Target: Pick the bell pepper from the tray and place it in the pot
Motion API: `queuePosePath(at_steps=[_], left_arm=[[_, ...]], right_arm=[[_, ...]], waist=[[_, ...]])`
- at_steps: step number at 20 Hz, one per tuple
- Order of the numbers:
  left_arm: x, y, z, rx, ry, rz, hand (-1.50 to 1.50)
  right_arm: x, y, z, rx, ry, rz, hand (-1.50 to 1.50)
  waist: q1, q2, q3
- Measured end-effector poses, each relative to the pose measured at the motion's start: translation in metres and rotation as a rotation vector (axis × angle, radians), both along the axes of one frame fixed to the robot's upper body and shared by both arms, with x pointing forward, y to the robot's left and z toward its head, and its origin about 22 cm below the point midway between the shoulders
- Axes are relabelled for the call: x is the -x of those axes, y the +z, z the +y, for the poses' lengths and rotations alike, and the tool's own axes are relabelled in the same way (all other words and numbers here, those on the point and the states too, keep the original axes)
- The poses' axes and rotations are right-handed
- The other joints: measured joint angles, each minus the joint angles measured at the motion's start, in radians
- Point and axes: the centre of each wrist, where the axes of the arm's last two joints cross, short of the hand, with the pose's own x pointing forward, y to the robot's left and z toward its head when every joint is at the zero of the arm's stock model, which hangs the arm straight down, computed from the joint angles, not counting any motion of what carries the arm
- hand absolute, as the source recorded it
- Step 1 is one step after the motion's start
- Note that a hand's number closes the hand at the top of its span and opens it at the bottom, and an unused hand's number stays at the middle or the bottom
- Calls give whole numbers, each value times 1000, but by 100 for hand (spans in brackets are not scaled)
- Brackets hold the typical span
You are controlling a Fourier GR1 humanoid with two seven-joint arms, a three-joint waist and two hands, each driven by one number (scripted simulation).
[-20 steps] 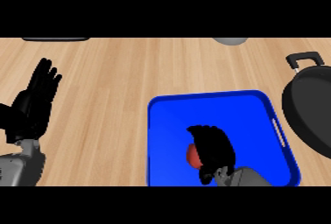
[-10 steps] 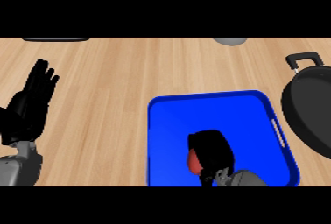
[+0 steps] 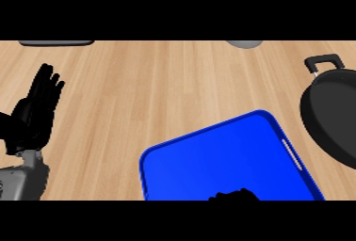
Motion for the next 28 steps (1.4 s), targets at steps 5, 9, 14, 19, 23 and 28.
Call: queuePosePath(at_steps=[5, 9, 14, 19, 23, 28], left_arm=[[4, 2, -5, 2, -9, -3, 0], [6, -3, -2, -3, 0, -1, 0], [4, 0, 3, -6, 10, 3, 0], [4, 3, 8, -6, 18, 4, 0], [4, 5, 6, -2, 10, -1, 0], [1, 3, -2, -3, 9, 0, 0]], right_arm=[[19, 27, -15, -73, -38, -73, 150], [27, 58, -21, -214, -152, -230, 150], [10, 74, -35, -311, -314, -422, 150], [-3, 86, -56, -341, -459, -583, 150], [-15, 100, -79, -292, -554, -700, 150], [-25, 112, -104, -255, -643, -794, 150]], waist=[[4, 0, 0], [-6, -2, 0], [-13, -2, 0], [-16, -4, 0], [-10, -1, 0], [-10, 0, 1]])
